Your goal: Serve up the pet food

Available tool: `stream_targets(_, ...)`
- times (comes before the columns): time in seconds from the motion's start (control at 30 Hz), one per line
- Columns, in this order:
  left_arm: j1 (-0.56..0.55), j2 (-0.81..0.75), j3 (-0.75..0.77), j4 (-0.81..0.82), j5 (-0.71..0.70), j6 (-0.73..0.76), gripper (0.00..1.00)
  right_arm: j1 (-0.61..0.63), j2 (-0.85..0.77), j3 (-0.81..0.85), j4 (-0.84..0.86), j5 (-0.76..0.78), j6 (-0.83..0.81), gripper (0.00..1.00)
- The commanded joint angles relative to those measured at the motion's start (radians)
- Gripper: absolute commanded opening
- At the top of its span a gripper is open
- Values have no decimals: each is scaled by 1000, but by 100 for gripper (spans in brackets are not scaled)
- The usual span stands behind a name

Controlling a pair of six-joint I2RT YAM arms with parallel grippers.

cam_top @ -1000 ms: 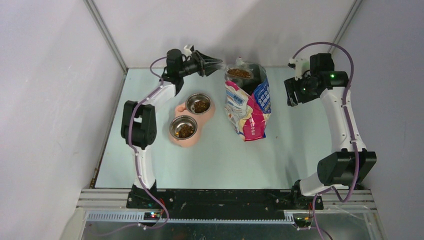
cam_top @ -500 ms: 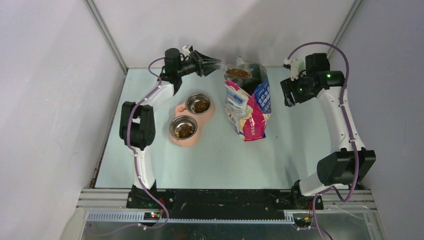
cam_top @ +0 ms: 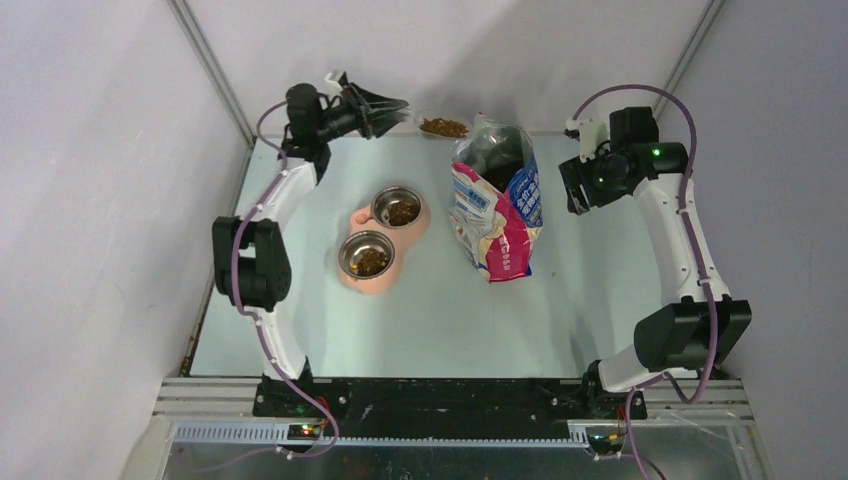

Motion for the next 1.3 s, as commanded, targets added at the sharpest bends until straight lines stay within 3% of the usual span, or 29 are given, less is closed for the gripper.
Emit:
stream_targets(0.0, 62, -131, -31, 48, 62, 74, 0, 6, -43, -8, 32, -30, -8, 65)
stream_targets(0.3, 231, -272, -191, 14, 143, 127, 0, 21, -50, 17, 15, -71, -15, 66)
stream_targets(0.87, 537, -541, -748, 69, 248, 184, 0, 79, -14, 63, 7, -105, -25, 66)
stream_targets(1.07, 620, -581, -876, 8, 272, 288, 0, 87, -13, 67, 6, -122, -24, 66)
stream_targets(1.27, 714, -665, -973, -195, 123, 532, 0, 86, -19, 68, 3, -136, -35, 66)
